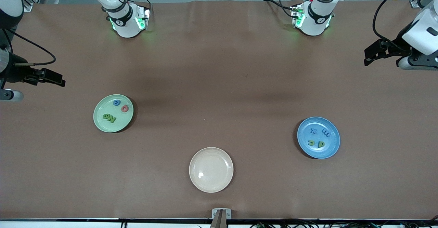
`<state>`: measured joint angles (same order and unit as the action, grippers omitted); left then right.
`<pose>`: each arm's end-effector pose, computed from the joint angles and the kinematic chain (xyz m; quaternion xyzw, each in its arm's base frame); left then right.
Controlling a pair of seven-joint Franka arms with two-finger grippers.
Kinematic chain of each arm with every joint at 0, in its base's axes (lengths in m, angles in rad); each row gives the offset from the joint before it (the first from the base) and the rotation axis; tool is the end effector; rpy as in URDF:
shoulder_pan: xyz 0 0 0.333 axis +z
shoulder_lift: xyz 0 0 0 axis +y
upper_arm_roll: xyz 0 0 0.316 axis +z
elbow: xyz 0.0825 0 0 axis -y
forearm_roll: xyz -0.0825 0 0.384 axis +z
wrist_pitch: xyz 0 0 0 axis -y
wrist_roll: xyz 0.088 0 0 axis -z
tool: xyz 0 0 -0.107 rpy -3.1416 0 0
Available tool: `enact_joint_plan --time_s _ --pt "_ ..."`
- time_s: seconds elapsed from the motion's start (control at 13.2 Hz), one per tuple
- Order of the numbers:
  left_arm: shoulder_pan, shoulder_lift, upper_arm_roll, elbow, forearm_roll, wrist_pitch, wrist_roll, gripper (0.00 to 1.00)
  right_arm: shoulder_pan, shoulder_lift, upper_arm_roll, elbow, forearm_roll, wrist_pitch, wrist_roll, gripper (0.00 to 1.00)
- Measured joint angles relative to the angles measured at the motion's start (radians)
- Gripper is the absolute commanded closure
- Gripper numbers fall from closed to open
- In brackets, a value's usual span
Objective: Sort upper and lower case letters into plates
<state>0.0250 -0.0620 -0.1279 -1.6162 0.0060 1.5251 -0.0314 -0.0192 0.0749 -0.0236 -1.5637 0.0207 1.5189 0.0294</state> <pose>0.5274 -0.0560 0.6326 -0.9992 0.0355 0.0143 0.0079 0.5688 -0.0216 0.5815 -0.9975 0.0361 0.0597 0.0099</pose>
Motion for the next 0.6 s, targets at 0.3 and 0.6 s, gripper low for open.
enact_joint_plan --time_s 0.3,0.6 --pt "0.0 0.0 -0.013 -0.005 0.0 0.0 -0.006 0.0 -0.001 -0.058 -0.004 -0.021 0.0 -0.009 0.0 0.0" --pt "0.001 -0.001 -0.013 -0.005 0.0 0.0 -0.006 0.0 -0.005 -0.16 -0.008 -0.086 0.0 -0.016 0.0 0.0"
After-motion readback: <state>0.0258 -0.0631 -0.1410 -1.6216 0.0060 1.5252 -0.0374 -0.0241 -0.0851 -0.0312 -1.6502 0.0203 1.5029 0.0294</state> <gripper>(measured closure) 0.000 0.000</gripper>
